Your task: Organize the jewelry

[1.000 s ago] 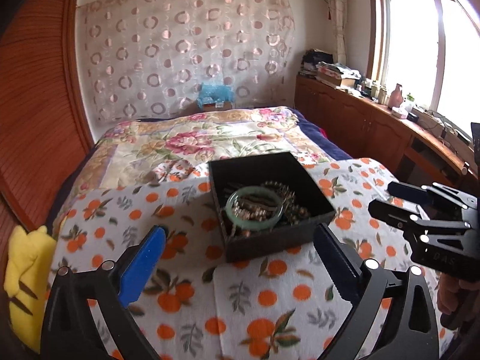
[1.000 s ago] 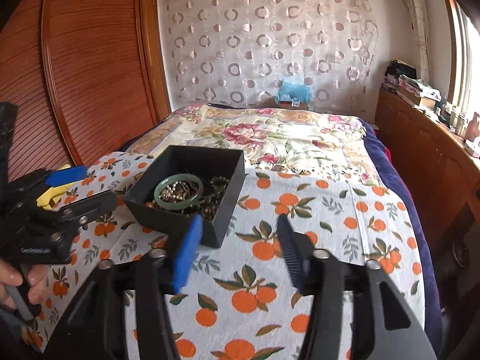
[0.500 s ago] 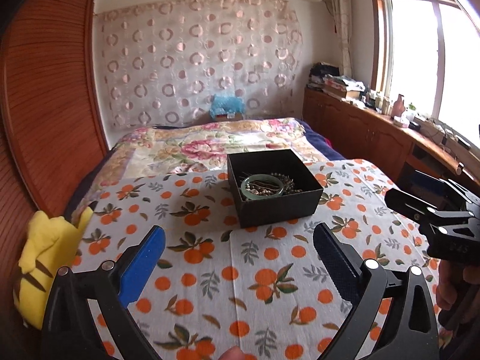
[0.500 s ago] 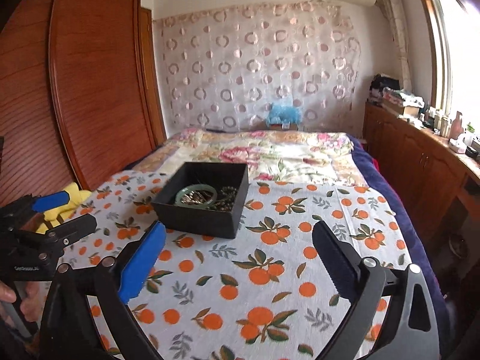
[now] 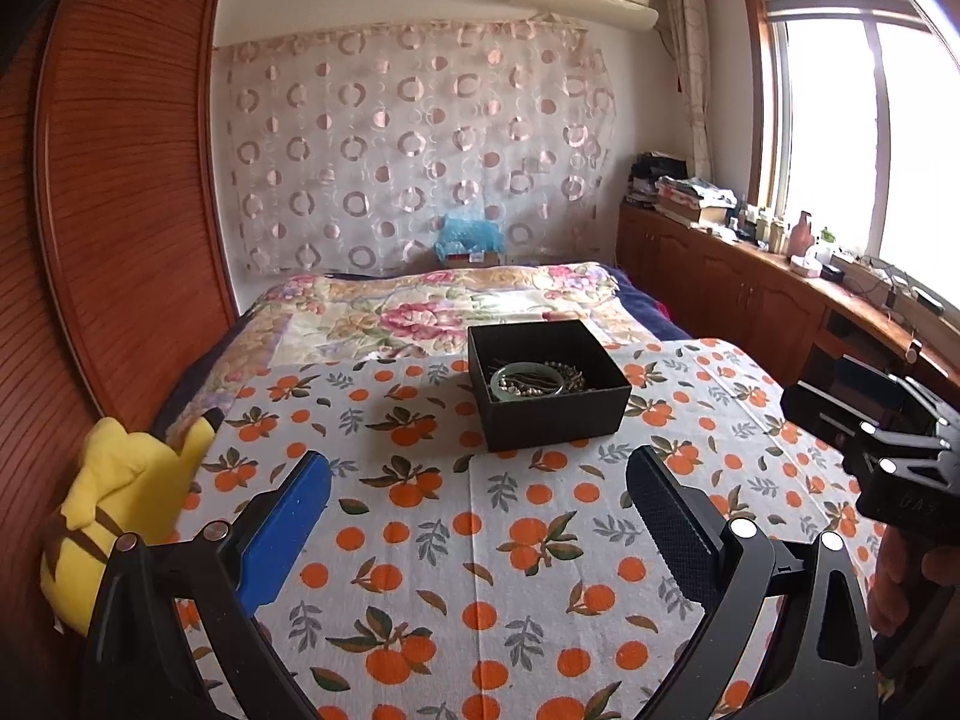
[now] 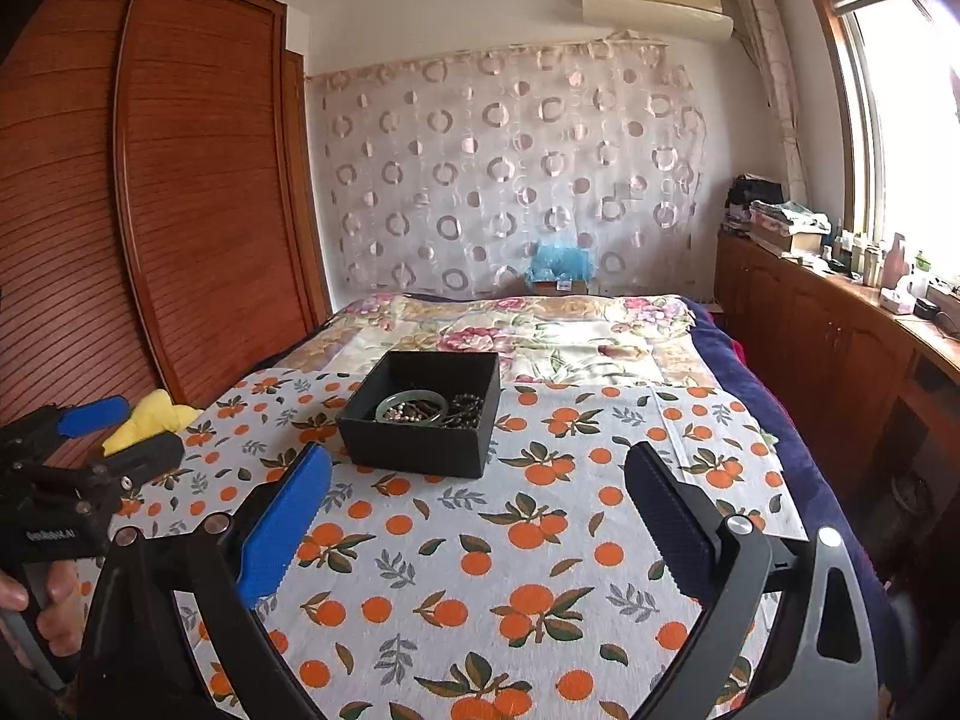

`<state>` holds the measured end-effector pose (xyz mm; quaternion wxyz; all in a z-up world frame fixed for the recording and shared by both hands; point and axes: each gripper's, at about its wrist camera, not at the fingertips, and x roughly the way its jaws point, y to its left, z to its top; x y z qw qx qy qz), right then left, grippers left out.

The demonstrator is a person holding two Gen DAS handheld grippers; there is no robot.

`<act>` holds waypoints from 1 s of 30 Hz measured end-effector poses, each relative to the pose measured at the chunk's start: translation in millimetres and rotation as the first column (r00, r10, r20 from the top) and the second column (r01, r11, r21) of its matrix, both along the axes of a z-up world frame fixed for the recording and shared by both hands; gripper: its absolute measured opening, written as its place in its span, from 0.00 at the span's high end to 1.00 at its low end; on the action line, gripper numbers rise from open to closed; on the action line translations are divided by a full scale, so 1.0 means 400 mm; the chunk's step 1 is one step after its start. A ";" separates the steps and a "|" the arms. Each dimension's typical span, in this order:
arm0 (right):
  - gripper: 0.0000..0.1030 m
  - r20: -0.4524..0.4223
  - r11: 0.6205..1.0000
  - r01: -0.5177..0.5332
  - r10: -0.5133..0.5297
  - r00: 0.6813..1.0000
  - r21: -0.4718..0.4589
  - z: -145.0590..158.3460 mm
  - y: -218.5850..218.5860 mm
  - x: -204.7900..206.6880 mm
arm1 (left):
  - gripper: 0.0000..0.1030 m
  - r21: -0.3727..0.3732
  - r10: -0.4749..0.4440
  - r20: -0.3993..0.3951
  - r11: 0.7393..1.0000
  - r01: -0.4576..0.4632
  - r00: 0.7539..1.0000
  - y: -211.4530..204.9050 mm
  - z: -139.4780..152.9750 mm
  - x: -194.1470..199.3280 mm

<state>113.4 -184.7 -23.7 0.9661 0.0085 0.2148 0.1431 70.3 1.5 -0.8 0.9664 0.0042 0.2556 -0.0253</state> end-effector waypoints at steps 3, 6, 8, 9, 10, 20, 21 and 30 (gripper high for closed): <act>0.04 -0.001 1.000 0.000 0.000 1.000 0.003 -0.001 -0.002 -0.001 | 0.07 0.005 0.003 0.003 1.000 -0.004 1.000 0.000 0.001 -0.001; 0.04 0.000 1.000 -0.002 0.002 1.000 0.002 -0.001 -0.002 0.000 | 0.07 0.001 0.001 0.003 1.000 -0.001 1.000 0.000 0.001 0.000; 0.04 -0.002 1.000 -0.002 0.002 1.000 0.003 -0.003 -0.003 -0.002 | 0.07 0.003 0.000 0.004 1.000 0.000 1.000 -0.002 0.001 -0.001; 0.04 -0.003 1.000 -0.003 0.003 1.000 0.002 -0.005 -0.003 -0.003 | 0.07 0.001 -0.001 0.004 1.000 0.001 1.000 -0.001 0.001 -0.001; 0.04 -0.003 1.000 -0.003 0.003 1.000 0.001 -0.006 -0.004 -0.005 | 0.07 0.000 -0.002 0.005 1.000 0.002 1.000 -0.002 0.001 -0.001; 0.04 -0.003 1.000 -0.003 0.003 1.000 0.003 -0.009 -0.007 -0.008 | 0.07 0.001 -0.002 0.004 1.000 0.002 1.000 -0.005 0.002 -0.004; 0.04 -0.002 1.000 -0.003 0.003 1.000 0.003 -0.008 -0.006 -0.006 | 0.07 0.000 -0.002 0.004 1.000 0.002 1.000 -0.003 0.002 -0.003; 0.04 -0.001 1.000 -0.001 0.001 1.000 0.003 -0.009 -0.005 -0.009 | 0.07 0.001 -0.003 0.006 1.000 0.003 1.000 -0.005 0.002 -0.003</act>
